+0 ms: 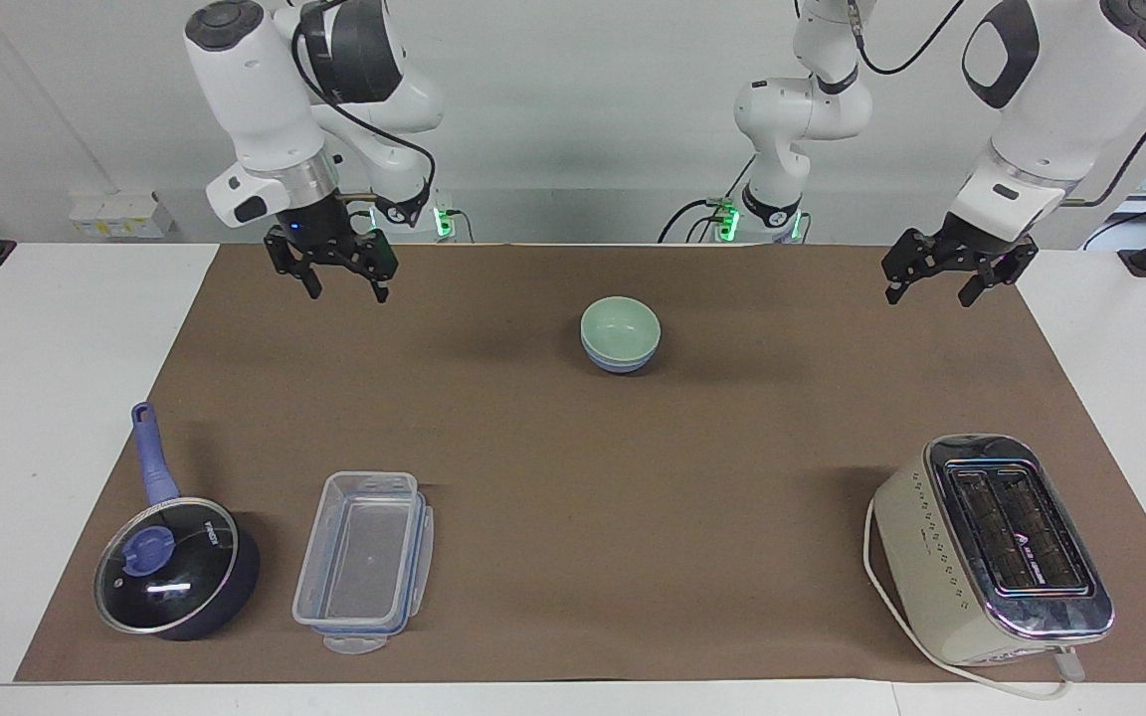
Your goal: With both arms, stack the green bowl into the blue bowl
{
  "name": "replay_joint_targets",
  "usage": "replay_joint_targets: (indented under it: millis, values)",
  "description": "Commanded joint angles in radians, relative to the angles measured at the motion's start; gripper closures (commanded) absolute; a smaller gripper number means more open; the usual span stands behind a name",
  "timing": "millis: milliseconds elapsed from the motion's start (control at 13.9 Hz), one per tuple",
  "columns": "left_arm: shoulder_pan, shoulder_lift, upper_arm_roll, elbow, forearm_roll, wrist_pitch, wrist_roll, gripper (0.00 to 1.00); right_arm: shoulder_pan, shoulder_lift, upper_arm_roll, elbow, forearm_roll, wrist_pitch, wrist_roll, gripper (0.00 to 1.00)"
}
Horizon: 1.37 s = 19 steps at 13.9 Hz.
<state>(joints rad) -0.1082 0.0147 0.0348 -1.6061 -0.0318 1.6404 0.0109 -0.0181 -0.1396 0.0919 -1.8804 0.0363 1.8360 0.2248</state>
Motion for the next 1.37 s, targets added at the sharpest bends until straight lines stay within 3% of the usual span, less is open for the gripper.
replay_joint_targets:
  millis: [0, 216, 432, 1297]
  values:
    - [0.015, 0.005, -0.010, 0.018, 0.016, -0.021, 0.006, 0.00, -0.026, 0.086, 0.017, 0.197, -0.055, -0.131, -0.010, 0.00]
    - [0.016, 0.007, -0.010, 0.018, 0.016, -0.021, 0.006, 0.00, -0.048, 0.113, 0.017, 0.331, -0.067, -0.245, -0.010, 0.00]
    - [0.015, 0.005, -0.010, 0.018, 0.016, -0.021, 0.006, 0.00, -0.048, 0.129, 0.017, 0.374, -0.066, -0.329, -0.010, 0.00]
    - [0.016, 0.007, -0.010, 0.018, 0.016, -0.021, 0.006, 0.00, -0.046, 0.115, 0.015, 0.348, -0.058, -0.317, 0.001, 0.00]
